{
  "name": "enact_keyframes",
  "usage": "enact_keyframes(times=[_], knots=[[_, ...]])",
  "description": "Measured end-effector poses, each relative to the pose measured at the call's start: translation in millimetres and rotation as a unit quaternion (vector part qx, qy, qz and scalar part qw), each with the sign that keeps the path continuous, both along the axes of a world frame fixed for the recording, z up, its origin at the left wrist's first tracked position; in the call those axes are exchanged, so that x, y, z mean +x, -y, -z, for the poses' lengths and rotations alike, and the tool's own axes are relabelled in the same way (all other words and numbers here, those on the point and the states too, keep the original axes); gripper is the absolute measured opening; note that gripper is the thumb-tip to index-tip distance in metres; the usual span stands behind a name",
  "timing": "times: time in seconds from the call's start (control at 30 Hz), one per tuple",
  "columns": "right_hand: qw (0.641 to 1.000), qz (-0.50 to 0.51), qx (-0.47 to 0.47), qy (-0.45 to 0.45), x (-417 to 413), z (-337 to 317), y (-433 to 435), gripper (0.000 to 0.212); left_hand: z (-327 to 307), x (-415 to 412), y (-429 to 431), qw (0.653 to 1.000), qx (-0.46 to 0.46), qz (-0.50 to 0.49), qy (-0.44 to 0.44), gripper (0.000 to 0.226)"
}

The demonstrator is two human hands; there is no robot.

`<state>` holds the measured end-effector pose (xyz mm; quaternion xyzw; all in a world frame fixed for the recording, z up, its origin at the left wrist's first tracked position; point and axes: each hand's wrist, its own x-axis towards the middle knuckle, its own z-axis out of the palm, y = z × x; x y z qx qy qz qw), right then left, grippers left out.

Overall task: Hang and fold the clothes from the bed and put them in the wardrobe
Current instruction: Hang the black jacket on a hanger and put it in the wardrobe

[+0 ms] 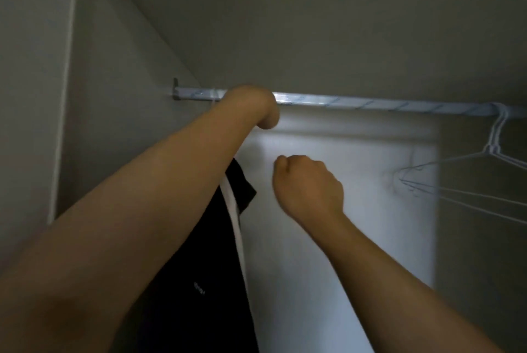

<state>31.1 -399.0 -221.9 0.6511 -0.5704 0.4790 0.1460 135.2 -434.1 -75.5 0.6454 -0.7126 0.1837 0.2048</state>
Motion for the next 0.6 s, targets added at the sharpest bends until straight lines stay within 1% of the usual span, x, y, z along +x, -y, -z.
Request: enact_keyframes(times=[0.07,0.13,0.2,0.3,0.43,0.53,0.6], knots=[[0.996,0.067,0.032,0.055,-47.7,-3.0,9.0,0.040,-0.9,-40.3,2.0,0.992,0.120,0.035,-0.020,0.039],[0.988,0.125,0.035,0.087,-98.8,0.0,11.7,0.039,5.3,-83.0,7.5,0.970,0.232,0.067,-0.034,0.042],[0.976,0.195,0.013,0.099,-149.3,7.5,8.4,0.035,15.3,-129.3,16.7,0.952,0.277,0.123,-0.044,0.039],[0.952,0.290,-0.005,0.096,-214.5,17.1,-8.7,0.030,36.5,-197.9,24.3,0.921,0.307,0.229,-0.074,0.030],[0.923,0.381,0.007,0.047,-289.2,20.2,-41.4,0.020,69.8,-265.3,26.2,0.869,0.303,0.369,-0.130,0.019],[0.904,0.427,0.014,0.013,-331.5,20.2,-68.0,0.030,92.7,-299.7,23.5,0.828,0.282,0.452,-0.172,0.016],[0.886,0.463,0.028,-0.016,-354.0,18.6,-80.8,0.036,104.5,-321.4,22.0,0.813,0.262,0.484,-0.193,0.022]])
